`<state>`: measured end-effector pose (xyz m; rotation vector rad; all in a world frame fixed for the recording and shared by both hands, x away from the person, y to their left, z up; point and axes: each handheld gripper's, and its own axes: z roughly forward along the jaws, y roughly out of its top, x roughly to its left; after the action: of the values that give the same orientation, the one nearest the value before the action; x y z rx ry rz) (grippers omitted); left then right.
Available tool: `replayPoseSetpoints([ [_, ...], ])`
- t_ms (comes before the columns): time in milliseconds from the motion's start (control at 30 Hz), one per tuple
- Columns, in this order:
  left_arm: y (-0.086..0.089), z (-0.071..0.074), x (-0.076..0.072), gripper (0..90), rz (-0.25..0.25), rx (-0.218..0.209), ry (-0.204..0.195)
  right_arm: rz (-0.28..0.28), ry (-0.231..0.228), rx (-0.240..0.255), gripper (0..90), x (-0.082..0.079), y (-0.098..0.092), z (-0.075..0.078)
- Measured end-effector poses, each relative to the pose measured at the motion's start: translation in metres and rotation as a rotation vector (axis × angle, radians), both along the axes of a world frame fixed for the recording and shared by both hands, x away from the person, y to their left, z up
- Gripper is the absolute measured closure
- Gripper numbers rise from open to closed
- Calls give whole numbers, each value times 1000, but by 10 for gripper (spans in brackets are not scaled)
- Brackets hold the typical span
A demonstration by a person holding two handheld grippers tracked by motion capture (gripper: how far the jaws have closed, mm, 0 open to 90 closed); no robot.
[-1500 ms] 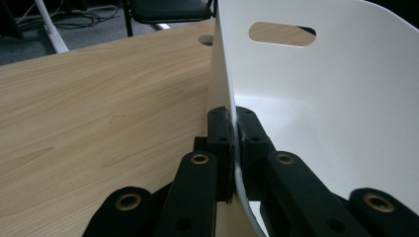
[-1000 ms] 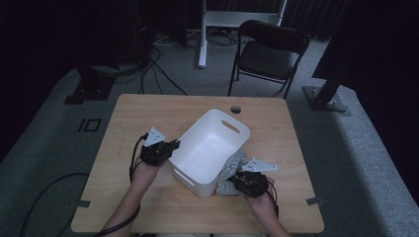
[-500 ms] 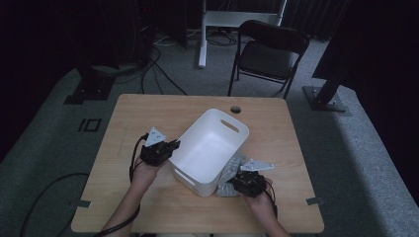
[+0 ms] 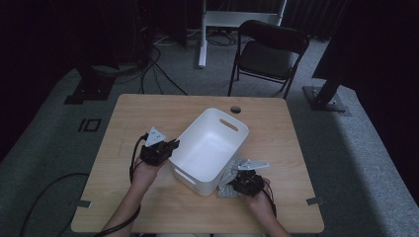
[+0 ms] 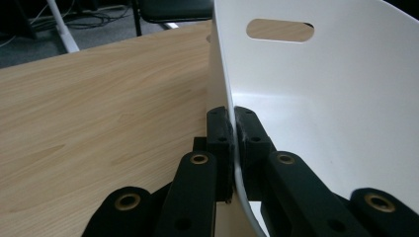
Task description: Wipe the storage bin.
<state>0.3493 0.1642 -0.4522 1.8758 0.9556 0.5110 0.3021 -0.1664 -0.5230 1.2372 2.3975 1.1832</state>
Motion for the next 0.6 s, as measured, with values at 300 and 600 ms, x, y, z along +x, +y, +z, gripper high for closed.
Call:
replayPoseSetpoints([
  [300,-1,0,-1,868,12,9,-9,41,-52,28,757,-10,-10,25],
  [600,-2,0,-1,868,12,5,-7,54,-230,216,757,-37,-20,84],
])
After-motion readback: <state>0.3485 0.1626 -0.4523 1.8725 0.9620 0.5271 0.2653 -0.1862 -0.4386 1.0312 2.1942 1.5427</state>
